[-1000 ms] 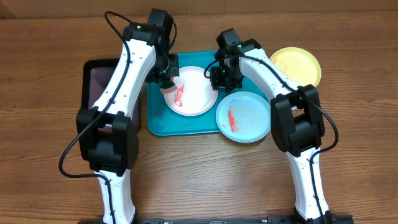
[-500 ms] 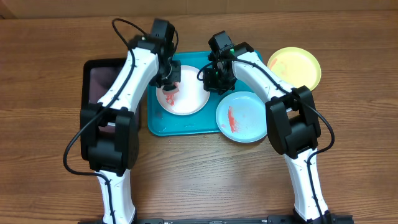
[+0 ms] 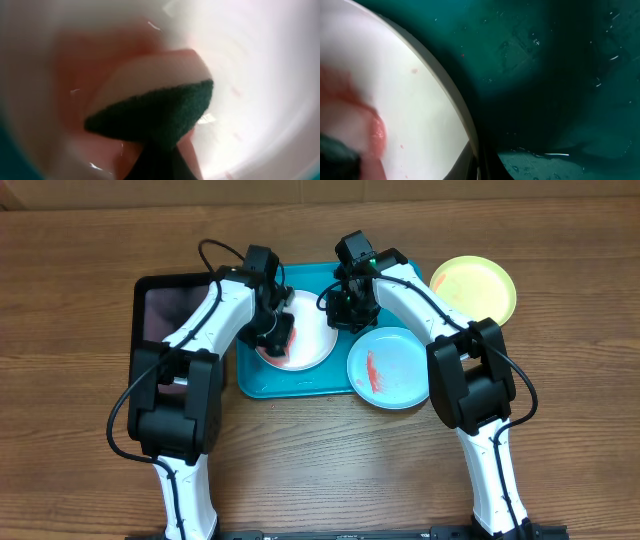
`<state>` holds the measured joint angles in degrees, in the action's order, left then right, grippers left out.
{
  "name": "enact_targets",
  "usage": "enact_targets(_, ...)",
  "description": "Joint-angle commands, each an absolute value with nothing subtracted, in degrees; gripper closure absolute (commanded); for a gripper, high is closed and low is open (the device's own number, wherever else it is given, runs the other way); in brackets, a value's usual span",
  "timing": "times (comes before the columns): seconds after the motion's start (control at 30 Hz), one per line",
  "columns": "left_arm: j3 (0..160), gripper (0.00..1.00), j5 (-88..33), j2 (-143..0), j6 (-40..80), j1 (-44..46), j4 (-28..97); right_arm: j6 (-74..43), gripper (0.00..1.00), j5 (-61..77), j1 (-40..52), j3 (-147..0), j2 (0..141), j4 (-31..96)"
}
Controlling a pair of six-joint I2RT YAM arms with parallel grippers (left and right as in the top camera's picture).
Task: Clean dirty plates on tray and stack at the side
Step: 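Scrub the white plate with the sponge in the left gripper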
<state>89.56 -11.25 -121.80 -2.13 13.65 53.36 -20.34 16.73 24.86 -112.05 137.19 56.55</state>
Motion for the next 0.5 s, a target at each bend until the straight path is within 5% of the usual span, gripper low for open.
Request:
enact_targets(0.0, 88.44, 0.96, -28.42, -122.56, -10.7, 14.28, 54.81, -20.82, 0.96, 16.16, 24.91, -111.31, 136.46, 56.21)
enact_targets(0.3, 89.41, 0.96, 9.74, -122.56, 15.31, 14.28, 40.38, -20.78, 0.96, 16.14, 24.91, -111.31, 136.46, 57.12)
enact_targets(0.47, 89.41, 0.96, 12.56, -122.56, 17.93, 14.39, 42.3, -20.78, 0.96, 16.14, 24.91, -111.31, 136.46, 57.17)
